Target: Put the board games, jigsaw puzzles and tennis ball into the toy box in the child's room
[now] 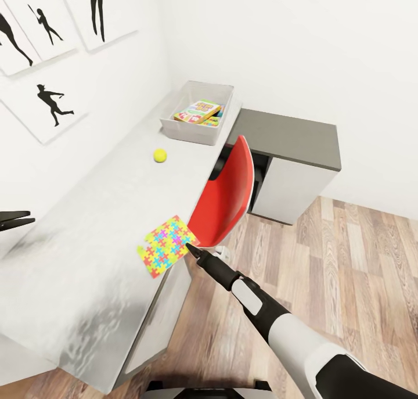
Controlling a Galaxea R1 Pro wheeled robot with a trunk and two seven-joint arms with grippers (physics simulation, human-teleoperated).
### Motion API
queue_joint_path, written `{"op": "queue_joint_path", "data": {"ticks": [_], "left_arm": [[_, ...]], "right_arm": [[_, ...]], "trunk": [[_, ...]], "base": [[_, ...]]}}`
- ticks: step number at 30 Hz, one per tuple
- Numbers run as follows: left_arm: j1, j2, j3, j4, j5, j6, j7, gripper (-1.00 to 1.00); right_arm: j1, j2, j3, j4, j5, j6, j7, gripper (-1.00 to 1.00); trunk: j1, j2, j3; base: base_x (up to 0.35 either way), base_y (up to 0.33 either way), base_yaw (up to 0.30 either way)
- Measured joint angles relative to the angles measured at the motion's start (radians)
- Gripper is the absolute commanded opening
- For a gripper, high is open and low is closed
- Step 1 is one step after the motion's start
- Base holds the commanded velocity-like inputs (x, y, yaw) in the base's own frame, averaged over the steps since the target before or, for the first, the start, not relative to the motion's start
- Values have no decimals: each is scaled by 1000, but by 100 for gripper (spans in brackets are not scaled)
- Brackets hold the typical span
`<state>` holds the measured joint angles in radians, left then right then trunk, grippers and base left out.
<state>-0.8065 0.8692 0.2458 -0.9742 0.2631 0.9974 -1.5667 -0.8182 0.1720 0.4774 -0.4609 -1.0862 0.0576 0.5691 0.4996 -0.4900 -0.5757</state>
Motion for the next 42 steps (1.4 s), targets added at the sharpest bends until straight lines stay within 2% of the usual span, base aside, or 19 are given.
{"op": "queue_joint_path", "data": {"ticks": [37, 38, 42], "left_arm": [[0, 0, 0, 0, 2, 1, 0, 100], [0, 0, 0, 0, 2, 1, 0, 100], [0, 0, 0, 0, 2, 1, 0, 100]], "right_arm": [[0, 0, 2, -9, 2, -12, 2, 100], [0, 0, 2, -9, 1, -12, 2, -100], [0, 0, 0, -10, 1, -13, 3, -100]], "trunk": [[0, 0, 0], [0, 0, 0], [0, 0, 0]], "base": [[0, 16, 0], [0, 0, 0], [0, 0, 0]]}}
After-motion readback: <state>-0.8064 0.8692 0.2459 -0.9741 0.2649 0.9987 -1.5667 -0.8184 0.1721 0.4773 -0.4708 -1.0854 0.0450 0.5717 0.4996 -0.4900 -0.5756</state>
